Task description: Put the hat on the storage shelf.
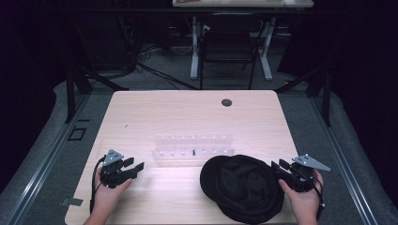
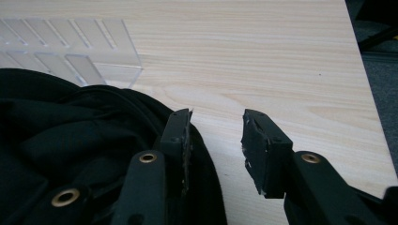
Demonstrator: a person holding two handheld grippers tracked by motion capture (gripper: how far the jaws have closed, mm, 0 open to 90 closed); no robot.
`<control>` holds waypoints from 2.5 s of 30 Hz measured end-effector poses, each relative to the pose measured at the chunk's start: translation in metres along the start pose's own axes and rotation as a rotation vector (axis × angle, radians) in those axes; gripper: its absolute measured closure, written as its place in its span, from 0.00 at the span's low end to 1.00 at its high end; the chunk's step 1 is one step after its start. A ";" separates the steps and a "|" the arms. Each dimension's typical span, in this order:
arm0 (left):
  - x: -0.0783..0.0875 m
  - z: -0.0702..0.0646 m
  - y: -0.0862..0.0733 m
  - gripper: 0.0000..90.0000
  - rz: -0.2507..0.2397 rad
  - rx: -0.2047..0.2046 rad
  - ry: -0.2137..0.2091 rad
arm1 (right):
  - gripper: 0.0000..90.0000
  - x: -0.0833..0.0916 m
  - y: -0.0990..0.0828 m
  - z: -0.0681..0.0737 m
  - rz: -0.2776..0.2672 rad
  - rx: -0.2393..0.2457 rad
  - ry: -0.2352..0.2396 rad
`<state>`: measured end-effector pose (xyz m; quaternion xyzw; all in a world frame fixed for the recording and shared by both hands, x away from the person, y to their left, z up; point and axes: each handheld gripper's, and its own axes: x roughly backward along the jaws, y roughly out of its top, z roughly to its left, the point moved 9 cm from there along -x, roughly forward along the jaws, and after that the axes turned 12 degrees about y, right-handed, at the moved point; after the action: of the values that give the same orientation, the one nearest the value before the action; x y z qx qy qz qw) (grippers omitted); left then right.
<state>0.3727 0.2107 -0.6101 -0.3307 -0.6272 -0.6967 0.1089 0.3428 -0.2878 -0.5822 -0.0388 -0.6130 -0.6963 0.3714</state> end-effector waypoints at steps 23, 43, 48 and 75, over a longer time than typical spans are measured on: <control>0.004 -0.012 -0.001 0.53 0.003 -0.055 -0.028 | 0.68 0.015 0.011 0.016 0.062 -0.059 -0.043; 0.005 -0.020 -0.002 0.53 0.004 -0.079 -0.041 | 0.73 0.039 -0.018 0.024 0.129 -0.154 -0.059; 0.005 -0.020 -0.002 0.53 0.002 -0.078 -0.039 | 0.74 0.042 -0.031 0.022 0.141 -0.202 -0.061; 0.005 -0.017 -0.001 0.53 -0.003 -0.071 -0.028 | 0.98 0.021 -0.021 -0.012 0.187 -0.274 -0.027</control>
<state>0.3626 0.1962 -0.6082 -0.3432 -0.6041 -0.7139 0.0873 0.3204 -0.3083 -0.5923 -0.1555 -0.5109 -0.7351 0.4176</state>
